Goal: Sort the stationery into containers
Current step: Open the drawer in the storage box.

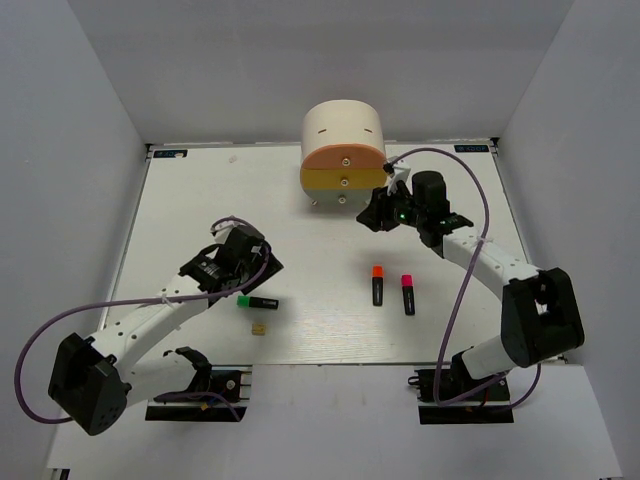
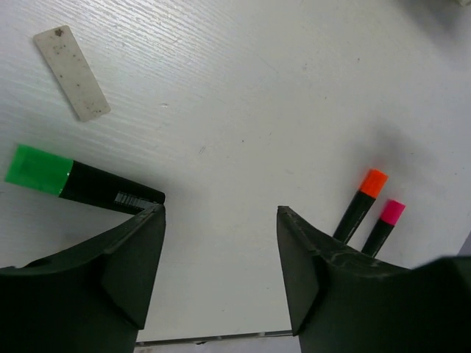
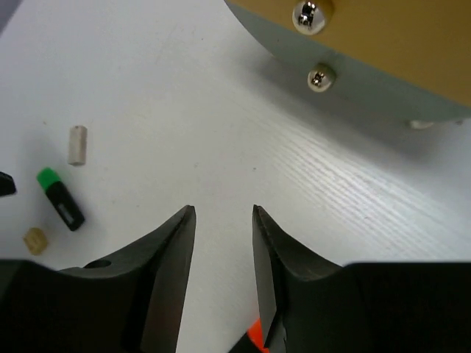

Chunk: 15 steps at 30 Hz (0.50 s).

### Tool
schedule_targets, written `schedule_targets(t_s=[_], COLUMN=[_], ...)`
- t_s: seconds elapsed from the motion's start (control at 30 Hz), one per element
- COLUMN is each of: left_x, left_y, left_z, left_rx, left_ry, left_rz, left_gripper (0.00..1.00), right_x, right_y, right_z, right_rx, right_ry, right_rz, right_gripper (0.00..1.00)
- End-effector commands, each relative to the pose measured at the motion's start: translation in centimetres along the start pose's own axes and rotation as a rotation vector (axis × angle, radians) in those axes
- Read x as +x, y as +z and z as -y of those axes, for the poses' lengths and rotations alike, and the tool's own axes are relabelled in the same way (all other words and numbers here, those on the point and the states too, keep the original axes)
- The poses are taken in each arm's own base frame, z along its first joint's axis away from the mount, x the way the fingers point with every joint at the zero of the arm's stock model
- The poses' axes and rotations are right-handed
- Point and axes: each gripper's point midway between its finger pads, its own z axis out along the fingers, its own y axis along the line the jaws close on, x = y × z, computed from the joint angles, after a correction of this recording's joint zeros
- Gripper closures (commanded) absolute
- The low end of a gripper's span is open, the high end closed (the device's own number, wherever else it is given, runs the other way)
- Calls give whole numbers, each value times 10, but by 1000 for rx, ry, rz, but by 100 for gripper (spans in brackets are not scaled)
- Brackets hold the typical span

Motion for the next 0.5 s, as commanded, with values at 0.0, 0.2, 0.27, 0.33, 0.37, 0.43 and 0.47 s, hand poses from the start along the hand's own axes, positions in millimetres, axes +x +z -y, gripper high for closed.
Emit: schedule_targets(t_s=[0.0,0.2,0.27,0.33,0.37,0.43,0.47], left_x=[-3,-2,0,-1,2,1,1], left_y=[-5,-14,-15,-17,-16,-18,-18], left_z=[-2,-8,-12,-11,-16,-15,-15], left_rx=[0,32,27,36,19,27,27], left_ry=[43,25,17,15,9,7,7], left_rz=[6,23,20,25,16,20,20], left_gripper=[27,25,25,25,25,25,25], right_x=[-20,-21,-26,-29,-34,-36,-45], right_y=[10,31,37,46,47,54,56], right_z=[-10,-4,4,12,14,19,18], right_rx=[-42,-42,-14,16,18,31,23], right_ry=[216,423,485,568,581,630,627], right_rz=[91,127,165,186,199,217,232], right_gripper=[57,40,38,37,37,35,35])
